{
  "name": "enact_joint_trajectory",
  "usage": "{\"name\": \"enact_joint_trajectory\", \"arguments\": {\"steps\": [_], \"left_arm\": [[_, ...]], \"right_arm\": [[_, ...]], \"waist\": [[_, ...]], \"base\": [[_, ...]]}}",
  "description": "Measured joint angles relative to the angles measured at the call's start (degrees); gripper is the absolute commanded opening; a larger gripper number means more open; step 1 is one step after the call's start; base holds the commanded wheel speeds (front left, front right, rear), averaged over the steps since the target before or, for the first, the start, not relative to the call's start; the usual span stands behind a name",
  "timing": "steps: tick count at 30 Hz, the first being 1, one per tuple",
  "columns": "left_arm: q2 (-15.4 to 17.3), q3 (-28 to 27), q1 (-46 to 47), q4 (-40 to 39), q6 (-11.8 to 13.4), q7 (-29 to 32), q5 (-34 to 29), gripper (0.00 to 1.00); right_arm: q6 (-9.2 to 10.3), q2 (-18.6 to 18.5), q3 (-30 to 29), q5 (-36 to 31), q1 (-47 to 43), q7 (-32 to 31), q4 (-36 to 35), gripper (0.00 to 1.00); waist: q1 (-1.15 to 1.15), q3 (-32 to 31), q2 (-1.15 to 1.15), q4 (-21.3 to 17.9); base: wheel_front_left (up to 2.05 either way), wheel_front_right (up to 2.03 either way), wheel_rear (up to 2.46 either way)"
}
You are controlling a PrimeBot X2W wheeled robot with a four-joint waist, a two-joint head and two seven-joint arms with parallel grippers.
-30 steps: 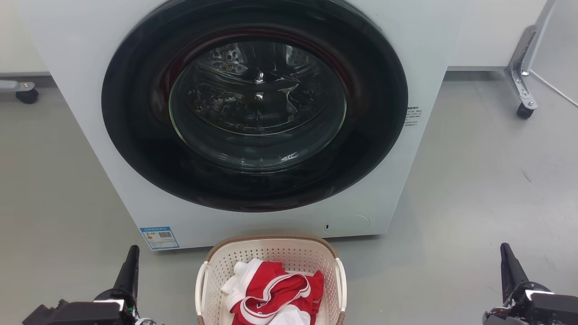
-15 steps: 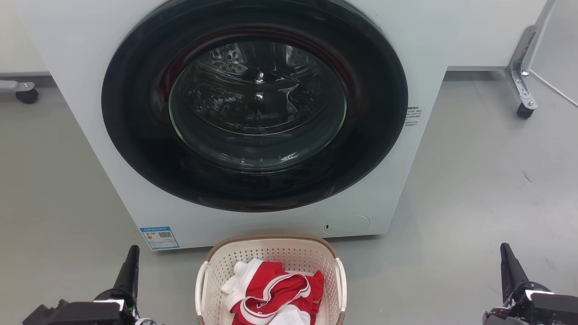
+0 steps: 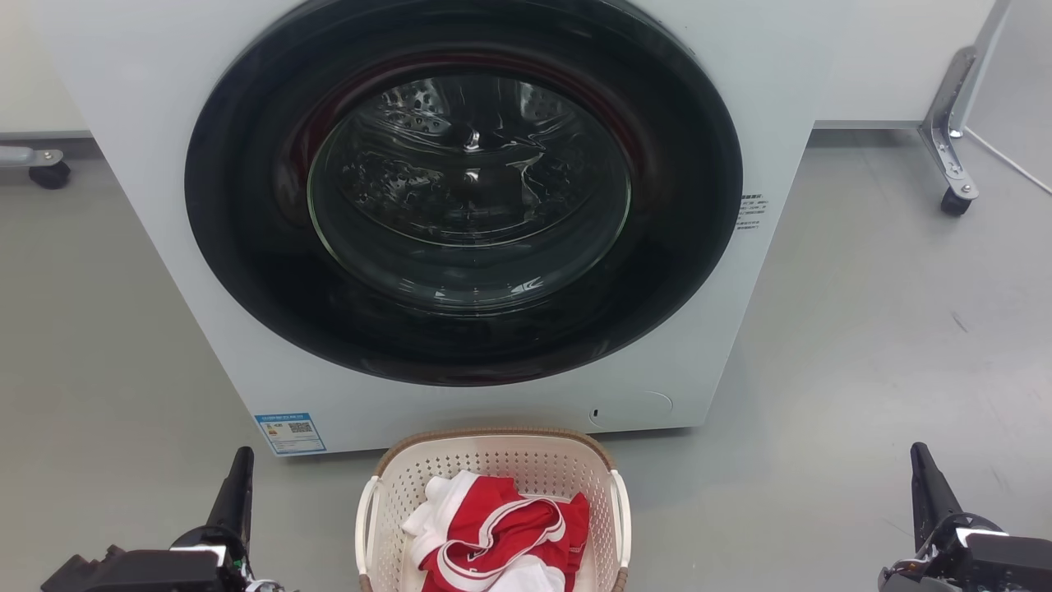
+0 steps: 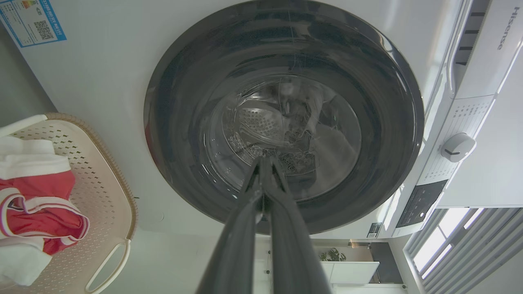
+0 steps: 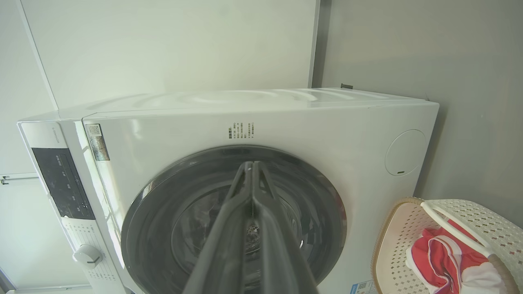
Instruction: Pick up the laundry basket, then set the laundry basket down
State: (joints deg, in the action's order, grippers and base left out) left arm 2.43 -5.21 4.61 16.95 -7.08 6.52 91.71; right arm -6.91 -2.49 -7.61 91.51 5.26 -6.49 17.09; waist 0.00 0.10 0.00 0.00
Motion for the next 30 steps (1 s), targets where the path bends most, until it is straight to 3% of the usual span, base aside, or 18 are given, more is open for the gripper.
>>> {"name": "enact_joint_trajectory", "arguments": {"steps": [30], "left_arm": [[0.0,0.0,0.0,0.0,0.0,0.0,0.0,0.00]], "right_arm": [[0.00,0.0,0.0,0.0,0.0,0.0,0.0,0.00]], "waist": [[0.00,0.0,0.00,0.0]], "base": [[0.00,0.00,0.00]]}}
